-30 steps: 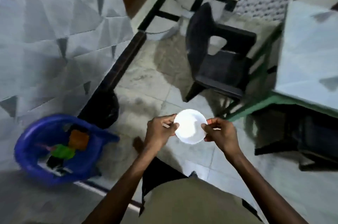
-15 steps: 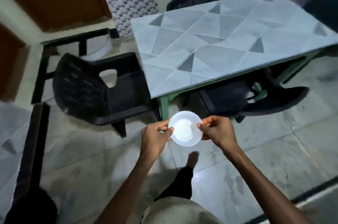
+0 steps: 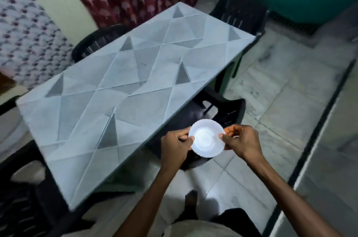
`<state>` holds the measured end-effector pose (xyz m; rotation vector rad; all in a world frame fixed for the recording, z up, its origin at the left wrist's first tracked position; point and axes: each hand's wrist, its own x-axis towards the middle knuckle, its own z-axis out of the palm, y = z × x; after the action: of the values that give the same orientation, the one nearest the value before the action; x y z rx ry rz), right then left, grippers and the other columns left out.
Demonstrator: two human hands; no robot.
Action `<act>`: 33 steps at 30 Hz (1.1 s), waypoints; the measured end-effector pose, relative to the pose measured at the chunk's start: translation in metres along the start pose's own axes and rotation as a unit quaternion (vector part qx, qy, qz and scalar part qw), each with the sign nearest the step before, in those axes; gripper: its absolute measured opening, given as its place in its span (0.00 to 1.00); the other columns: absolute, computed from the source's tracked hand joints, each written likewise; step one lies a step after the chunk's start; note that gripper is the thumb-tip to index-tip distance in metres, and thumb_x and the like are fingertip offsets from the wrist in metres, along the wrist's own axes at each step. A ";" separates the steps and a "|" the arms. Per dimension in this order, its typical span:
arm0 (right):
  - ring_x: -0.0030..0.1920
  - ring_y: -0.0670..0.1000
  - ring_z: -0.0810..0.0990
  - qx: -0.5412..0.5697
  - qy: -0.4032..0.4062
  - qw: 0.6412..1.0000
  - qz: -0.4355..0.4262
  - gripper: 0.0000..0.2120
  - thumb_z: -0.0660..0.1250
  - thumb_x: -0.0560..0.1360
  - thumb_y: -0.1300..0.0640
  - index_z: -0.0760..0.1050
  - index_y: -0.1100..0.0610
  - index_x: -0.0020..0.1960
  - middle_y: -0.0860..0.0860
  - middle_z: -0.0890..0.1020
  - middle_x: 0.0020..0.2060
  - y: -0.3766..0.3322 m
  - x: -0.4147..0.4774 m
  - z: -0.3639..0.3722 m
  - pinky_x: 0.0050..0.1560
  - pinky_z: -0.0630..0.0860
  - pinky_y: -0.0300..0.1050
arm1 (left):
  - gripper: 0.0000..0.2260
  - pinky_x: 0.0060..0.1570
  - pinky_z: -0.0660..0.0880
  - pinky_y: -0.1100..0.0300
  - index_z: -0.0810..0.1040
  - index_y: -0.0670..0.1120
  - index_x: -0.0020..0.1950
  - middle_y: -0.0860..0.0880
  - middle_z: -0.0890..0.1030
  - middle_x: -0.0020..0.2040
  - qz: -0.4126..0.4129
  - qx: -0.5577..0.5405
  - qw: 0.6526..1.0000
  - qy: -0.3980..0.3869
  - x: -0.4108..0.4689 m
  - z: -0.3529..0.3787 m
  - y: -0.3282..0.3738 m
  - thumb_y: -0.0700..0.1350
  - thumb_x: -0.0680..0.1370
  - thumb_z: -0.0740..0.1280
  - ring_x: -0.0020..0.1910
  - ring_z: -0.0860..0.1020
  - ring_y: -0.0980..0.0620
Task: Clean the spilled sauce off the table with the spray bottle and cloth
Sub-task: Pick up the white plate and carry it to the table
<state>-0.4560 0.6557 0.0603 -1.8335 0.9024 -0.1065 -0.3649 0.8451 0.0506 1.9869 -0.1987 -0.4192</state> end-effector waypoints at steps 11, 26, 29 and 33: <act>0.28 0.49 0.84 0.027 0.075 0.997 -0.011 0.03 0.77 0.71 0.63 0.83 0.59 0.44 0.52 0.84 0.41 0.028 0.194 -0.172 0.29 0.76 0.32 | 0.13 0.47 0.82 0.50 0.82 0.60 0.55 0.55 0.86 0.44 0.022 -0.026 0.996 -0.087 0.136 0.199 0.118 0.46 0.75 0.65 0.42 0.85 0.56; 0.39 0.55 0.85 -0.031 -0.028 0.994 -0.102 0.04 0.78 0.69 0.60 0.84 0.57 0.42 0.51 0.85 0.36 -0.003 0.477 -0.286 0.43 0.84 0.56 | 0.21 0.51 0.82 0.49 0.81 0.62 0.60 0.59 0.85 0.50 -0.029 -0.117 0.990 0.075 0.296 0.377 0.206 0.38 0.76 0.69 0.52 0.83 0.55; 0.39 0.51 0.83 -0.055 -0.059 0.989 -0.120 0.04 0.78 0.70 0.61 0.83 0.56 0.42 0.50 0.84 0.36 -0.019 0.532 -0.278 0.44 0.84 0.55 | 0.18 0.49 0.82 0.53 0.81 0.60 0.61 0.58 0.86 0.42 -0.044 -0.098 0.987 0.117 0.340 0.392 0.213 0.40 0.77 0.66 0.42 0.85 0.55; 0.38 0.49 0.82 -0.102 -0.088 0.980 -0.147 0.04 0.77 0.71 0.60 0.83 0.56 0.43 0.48 0.83 0.35 -0.044 0.611 -0.265 0.45 0.82 0.49 | 0.24 0.50 0.82 0.54 0.82 0.60 0.59 0.62 0.84 0.38 -0.062 -0.079 0.982 0.160 0.409 0.407 0.220 0.33 0.75 0.63 0.40 0.80 0.65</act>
<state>-0.1194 0.0809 0.0192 -2.1219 0.5301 -0.0355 -0.1298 0.2759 0.0060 1.8847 0.1579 -0.1820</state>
